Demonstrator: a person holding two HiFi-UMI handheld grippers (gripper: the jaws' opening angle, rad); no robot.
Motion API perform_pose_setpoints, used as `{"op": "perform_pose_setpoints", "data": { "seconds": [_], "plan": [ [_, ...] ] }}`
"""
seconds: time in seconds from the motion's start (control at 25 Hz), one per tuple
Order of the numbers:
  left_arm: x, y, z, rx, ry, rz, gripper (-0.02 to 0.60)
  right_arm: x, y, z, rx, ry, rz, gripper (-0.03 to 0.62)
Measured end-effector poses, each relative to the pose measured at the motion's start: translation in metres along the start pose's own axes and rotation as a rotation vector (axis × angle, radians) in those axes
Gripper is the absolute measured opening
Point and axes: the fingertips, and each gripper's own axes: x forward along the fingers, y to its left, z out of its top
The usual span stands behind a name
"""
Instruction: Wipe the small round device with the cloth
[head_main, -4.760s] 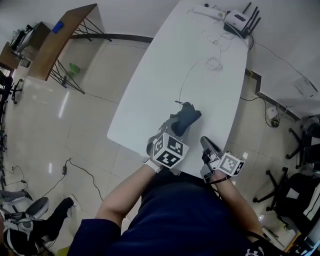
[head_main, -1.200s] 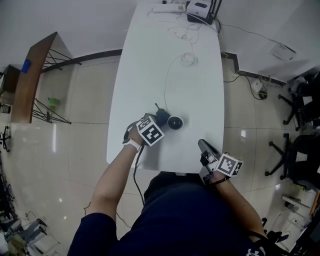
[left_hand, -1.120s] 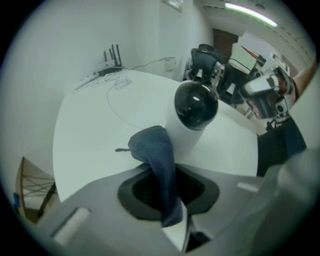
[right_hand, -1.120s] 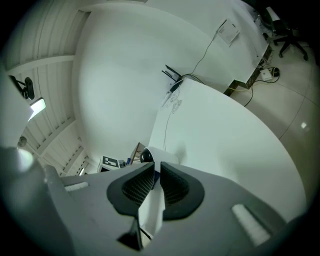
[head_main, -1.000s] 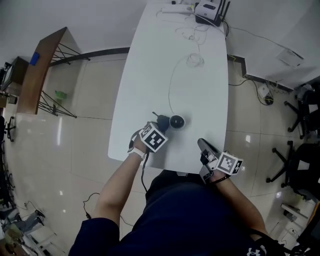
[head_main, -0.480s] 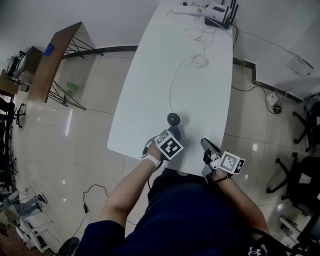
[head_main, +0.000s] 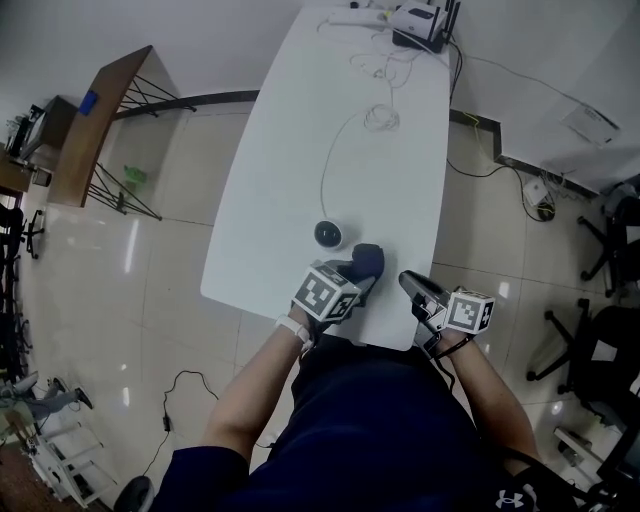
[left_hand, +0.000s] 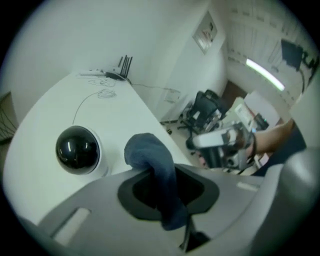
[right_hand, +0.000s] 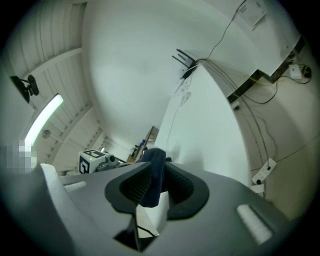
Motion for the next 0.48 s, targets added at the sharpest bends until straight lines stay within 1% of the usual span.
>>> {"op": "perform_pose_setpoints", "data": {
  "seconds": [0.08,0.12,0.16,0.2,0.24,0.28,0.32,0.36,0.44,0.48],
  "plan": [
    [-0.021,-0.015,0.022,-0.059,-0.144,-0.121,0.067,0.005,0.016,-0.001,0.012,0.029,0.103,0.184],
    [-0.032,-0.021,0.033,-0.087,-0.217,-0.187,0.067,0.008,0.028,-0.001,0.028,0.033,0.171,0.254],
    [-0.043,-0.027,0.042,-0.113,-0.283,-0.257,0.067,0.009,0.043,0.0,0.053,0.032,0.258,0.3],
    [-0.053,-0.033,0.049,-0.137,-0.337,-0.33,0.067,0.01,0.059,0.001,0.083,0.031,0.356,0.325],
    [-0.062,-0.038,0.054,-0.156,-0.378,-0.399,0.067,0.009,0.074,0.001,0.111,0.03,0.449,0.327],
    [-0.069,-0.042,0.056,-0.17,-0.407,-0.46,0.067,0.011,0.088,0.001,0.129,0.032,0.52,0.327],
    [-0.076,-0.045,0.057,-0.178,-0.428,-0.51,0.067,0.014,0.098,0.001,0.136,0.038,0.563,0.327],
    [-0.082,-0.047,0.056,-0.186,-0.444,-0.551,0.067,0.019,0.105,-0.001,0.137,0.045,0.582,0.327],
    [-0.091,-0.049,0.053,-0.213,-0.47,-0.619,0.067,0.029,0.112,-0.005,0.149,0.053,0.585,0.325],
    [-0.095,-0.049,0.051,-0.233,-0.481,-0.647,0.068,0.034,0.113,-0.007,0.161,0.052,0.585,0.307]
  ]
}}
